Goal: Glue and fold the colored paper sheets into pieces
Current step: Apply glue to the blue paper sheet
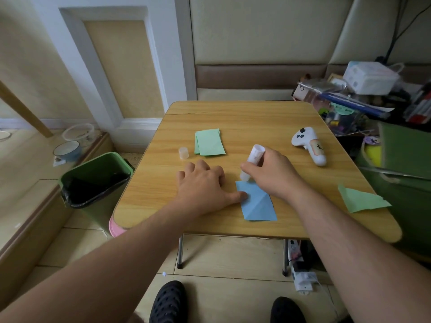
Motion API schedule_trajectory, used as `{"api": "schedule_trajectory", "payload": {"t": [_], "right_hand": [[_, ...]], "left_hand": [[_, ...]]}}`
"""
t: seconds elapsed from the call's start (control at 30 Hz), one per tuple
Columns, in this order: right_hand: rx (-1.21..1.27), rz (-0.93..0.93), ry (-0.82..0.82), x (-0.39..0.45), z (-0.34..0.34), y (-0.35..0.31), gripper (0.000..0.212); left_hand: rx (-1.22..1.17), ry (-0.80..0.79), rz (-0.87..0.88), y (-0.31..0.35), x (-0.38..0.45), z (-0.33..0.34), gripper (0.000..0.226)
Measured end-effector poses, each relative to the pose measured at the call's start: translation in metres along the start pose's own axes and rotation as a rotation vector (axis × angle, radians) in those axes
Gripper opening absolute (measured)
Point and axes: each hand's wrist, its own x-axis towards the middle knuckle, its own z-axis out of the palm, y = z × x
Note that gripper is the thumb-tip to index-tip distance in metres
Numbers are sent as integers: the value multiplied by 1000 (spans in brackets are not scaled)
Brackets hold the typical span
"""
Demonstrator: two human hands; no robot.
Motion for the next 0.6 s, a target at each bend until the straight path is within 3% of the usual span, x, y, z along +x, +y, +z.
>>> {"api": "schedule_trajectory", "payload": {"t": [0.47, 0.6], "right_hand": [[-87, -99, -65, -1, 5, 6, 27], [-104, -81, -62, 0, 5, 5, 29]], "left_hand": [[-130, 14, -19, -5, 5, -4, 60], [-73, 27, -12, -1, 5, -2, 64]]}}
